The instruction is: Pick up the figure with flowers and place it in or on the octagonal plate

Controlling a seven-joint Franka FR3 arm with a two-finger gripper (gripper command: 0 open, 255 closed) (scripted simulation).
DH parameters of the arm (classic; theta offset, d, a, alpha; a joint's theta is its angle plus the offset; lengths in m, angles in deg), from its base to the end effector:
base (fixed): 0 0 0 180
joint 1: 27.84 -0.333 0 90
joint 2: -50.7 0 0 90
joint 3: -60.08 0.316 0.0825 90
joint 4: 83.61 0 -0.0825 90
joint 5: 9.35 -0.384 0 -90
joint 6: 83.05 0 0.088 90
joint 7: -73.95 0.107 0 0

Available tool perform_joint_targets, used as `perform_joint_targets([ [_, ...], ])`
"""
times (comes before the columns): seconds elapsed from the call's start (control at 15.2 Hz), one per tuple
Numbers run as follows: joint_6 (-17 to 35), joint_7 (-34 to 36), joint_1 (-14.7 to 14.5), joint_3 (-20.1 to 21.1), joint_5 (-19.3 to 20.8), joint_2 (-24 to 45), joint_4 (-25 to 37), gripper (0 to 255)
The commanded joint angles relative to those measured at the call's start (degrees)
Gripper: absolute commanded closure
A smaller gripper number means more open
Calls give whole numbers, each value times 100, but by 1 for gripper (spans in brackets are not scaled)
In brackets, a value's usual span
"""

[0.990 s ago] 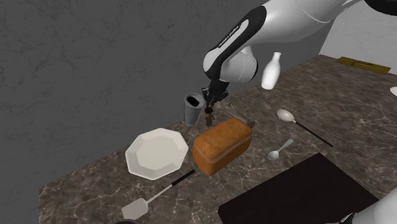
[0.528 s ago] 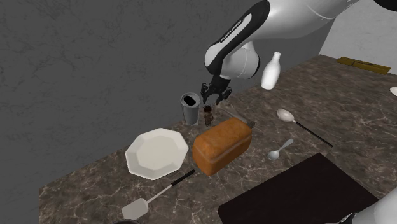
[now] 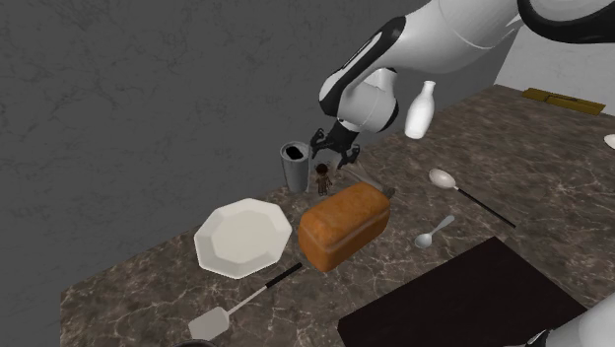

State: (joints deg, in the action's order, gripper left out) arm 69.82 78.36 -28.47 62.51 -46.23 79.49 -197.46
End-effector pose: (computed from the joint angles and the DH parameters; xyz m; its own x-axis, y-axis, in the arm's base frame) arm 0.6241 0.0146 0.2217 0.8311 -0.5554 0.0295 -0.5036 -0.7739 -0.3840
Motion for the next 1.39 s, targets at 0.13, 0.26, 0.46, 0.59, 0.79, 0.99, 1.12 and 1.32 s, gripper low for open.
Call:
perform_joint_targets([
  [0.13, 116, -44, -2, 54, -65, 206, 100, 0],
  [0.26, 116, -44, -2, 54, -64, 206, 100, 0],
  [0.46, 116, -44, -2, 54, -65, 206, 100, 0],
  [0.59, 116, -44, -2, 54, -65, 206, 100, 255],
  [0.79, 117, -44, -2, 54, -65, 211, 104, 255],
  [0.99, 111, -35, -7, 51, -59, 205, 106, 255],
  [1.12, 110, -30, -11, 50, -57, 200, 103, 255],
  [1.32, 21, 41, -33, 7, -1, 81, 74, 255],
])
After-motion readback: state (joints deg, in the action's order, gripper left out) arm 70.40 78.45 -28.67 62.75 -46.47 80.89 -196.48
